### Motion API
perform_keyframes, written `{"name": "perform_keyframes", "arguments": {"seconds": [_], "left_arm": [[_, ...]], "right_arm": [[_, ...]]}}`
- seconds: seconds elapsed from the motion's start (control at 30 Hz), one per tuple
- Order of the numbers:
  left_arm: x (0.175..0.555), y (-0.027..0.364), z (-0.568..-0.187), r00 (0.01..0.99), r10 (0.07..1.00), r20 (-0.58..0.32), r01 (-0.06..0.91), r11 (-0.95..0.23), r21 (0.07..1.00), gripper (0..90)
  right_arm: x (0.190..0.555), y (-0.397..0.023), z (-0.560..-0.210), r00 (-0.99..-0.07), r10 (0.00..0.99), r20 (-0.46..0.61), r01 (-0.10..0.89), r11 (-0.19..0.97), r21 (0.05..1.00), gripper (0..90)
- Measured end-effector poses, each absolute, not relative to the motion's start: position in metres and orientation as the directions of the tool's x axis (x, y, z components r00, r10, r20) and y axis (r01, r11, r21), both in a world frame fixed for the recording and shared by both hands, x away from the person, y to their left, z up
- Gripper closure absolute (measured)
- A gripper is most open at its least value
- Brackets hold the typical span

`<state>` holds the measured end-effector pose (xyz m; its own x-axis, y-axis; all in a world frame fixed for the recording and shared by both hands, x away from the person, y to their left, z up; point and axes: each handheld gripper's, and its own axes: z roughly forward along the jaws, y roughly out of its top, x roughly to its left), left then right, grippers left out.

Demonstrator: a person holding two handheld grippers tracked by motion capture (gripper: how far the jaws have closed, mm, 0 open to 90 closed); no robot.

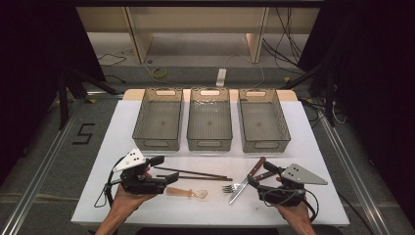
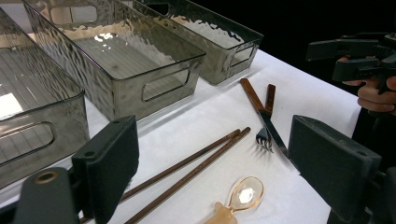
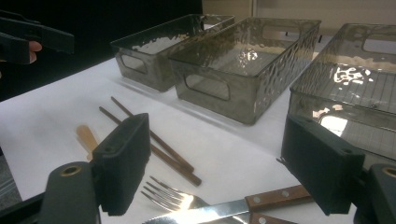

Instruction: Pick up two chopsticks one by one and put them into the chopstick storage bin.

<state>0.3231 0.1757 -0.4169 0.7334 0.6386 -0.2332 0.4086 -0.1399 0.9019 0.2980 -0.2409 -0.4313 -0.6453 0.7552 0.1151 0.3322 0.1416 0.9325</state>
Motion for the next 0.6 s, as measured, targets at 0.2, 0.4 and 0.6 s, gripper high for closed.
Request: {"name": "perform_keyframes", "arguments": {"seconds": [0.2,0.4,0.6], "left_arm": [[0.324,0.175,-0.417,0.732,0.642,-0.23,0.411,-0.147,0.9,16.0],[0.325,0.171,-0.413,0.74,0.638,-0.212,0.414,-0.183,0.892,15.9],[0.331,0.16,-0.416,0.756,0.625,-0.193,0.457,-0.294,0.84,16.0]], "right_arm": [[0.298,-0.242,-0.431,-0.646,0.754,0.12,0.329,0.133,0.935,25.0],[0.297,-0.242,-0.43,-0.651,0.748,0.128,0.33,0.127,0.935,25.0],[0.297,-0.242,-0.429,-0.656,0.744,0.128,0.328,0.128,0.936,25.4]]}}
